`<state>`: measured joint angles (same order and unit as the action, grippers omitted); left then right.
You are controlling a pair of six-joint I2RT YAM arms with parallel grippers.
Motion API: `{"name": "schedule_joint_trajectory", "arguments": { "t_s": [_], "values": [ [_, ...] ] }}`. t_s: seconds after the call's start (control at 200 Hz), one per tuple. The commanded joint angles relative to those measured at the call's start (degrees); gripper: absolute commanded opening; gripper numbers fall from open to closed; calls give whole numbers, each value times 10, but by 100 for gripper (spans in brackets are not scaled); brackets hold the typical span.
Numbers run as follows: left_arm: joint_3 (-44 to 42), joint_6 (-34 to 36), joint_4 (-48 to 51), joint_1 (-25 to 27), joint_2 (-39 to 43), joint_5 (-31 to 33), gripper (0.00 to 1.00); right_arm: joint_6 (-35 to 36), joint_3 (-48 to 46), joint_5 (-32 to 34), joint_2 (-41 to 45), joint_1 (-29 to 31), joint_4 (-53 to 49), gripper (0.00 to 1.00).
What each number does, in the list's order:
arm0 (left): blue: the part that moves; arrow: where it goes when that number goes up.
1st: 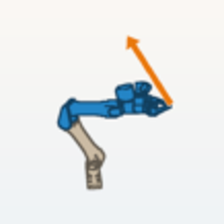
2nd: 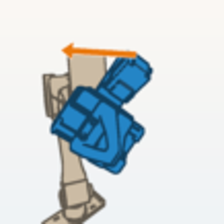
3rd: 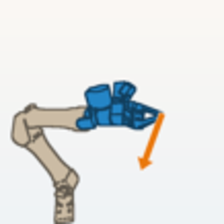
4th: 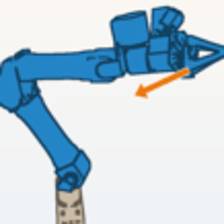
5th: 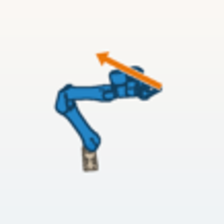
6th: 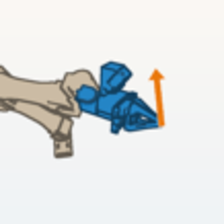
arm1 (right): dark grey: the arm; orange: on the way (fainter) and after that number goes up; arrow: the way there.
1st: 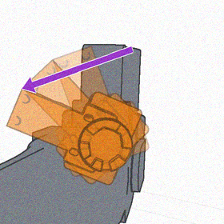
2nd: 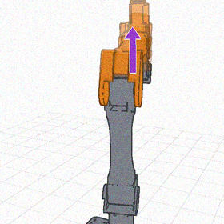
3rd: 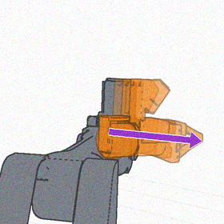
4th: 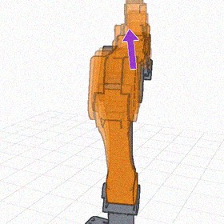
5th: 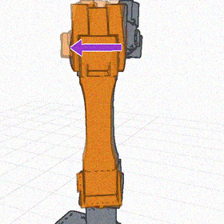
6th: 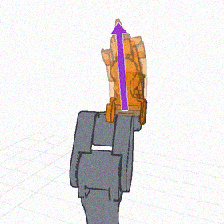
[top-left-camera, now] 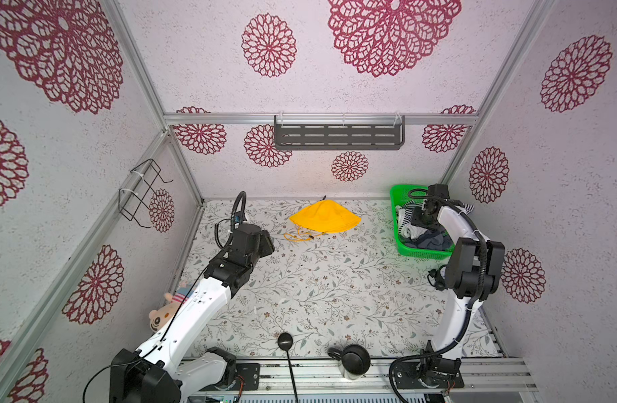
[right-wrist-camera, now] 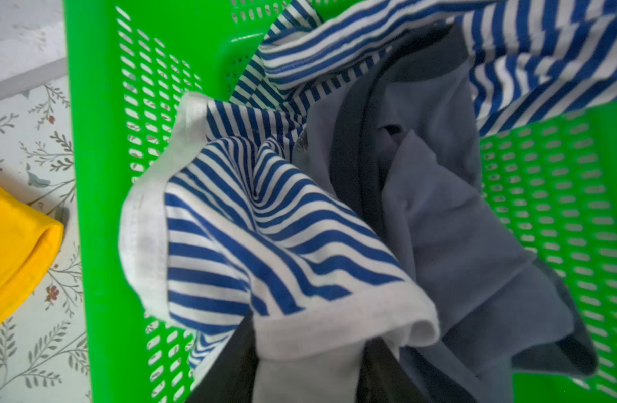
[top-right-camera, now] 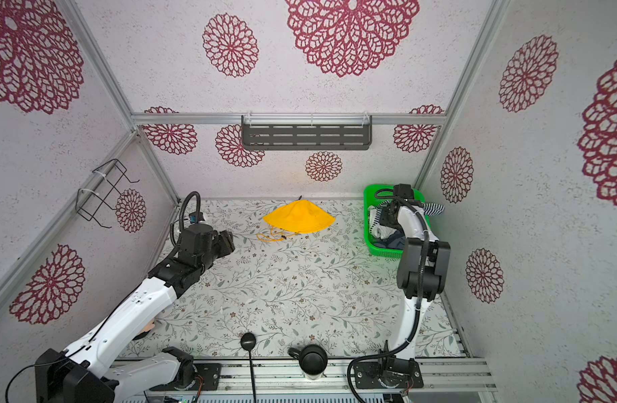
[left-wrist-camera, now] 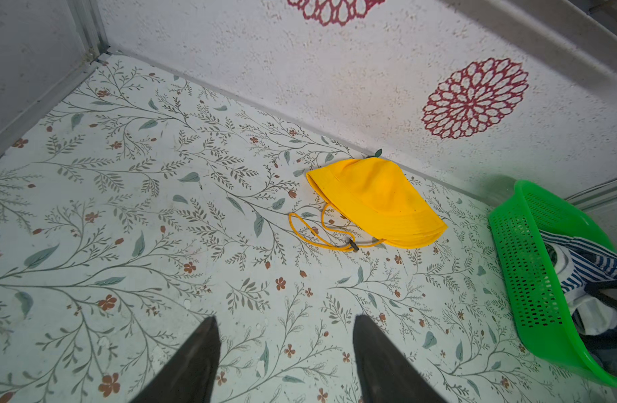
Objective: Fold and stack the tank tops
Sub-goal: 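Grasp the striped tank top in the basket with the right gripper while left arm advances, then lift the striped tank top out and lower it onto the table with the right gripper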
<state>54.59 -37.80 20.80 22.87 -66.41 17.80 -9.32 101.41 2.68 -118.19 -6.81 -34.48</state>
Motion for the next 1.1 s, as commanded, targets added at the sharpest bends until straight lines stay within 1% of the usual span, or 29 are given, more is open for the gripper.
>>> {"name": "schedule_joint_trajectory", "arguments": {
  "t_s": [0.0, 0.04, 0.1, 0.16, 0.2, 0.315, 0.566, 0.701, 0.856, 0.946, 1.041, 1.091],
  "values": [
    [-2, -17, 4, 6, -4, 15, 64, -2, 20, 6, 25, -2, 2, 24],
    [-2, -18, 4, 7, -6, 14, 64, 4, 23, 11, 30, -2, 3, 19],
    [-2, -19, 3, 9, -11, 12, 64, 15, 28, 16, 38, -3, 4, 9],
    [-2, -20, 2, 12, -14, 10, 64, 25, 38, 21, 46, -4, 2, 6],
    [-2, -19, 1, 14, -16, 8, 64, 32, 46, 19, 52, -4, 1, 0],
    [-2, -22, -8, 19, -22, -5, 63, 35, 65, -5, 77, -5, 5, 0],
    [-8, -36, -37, 24, -30, -38, 61, 15, 76, -52, 178, -3, 38, 0],
    [-8, -39, -44, 25, -35, -50, 59, 21, 78, -71, 231, 14, 42, 0],
    [-7, -43, -54, 26, -33, -70, 57, 42, 76, -96, 287, 64, 45, 0],
    [-9, -45, -61, 25, -24, -79, 56, 62, 78, -98, 319, 114, 53, 0],
    [-14, -45, -67, 25, -8, -85, 54, 68, 85, -124, 343, 164, 65, 0],
    [-20, -43, -79, 26, 3, -98, 54, 67, 95, -133, 348, 188, 66, 0]
  ]
}}
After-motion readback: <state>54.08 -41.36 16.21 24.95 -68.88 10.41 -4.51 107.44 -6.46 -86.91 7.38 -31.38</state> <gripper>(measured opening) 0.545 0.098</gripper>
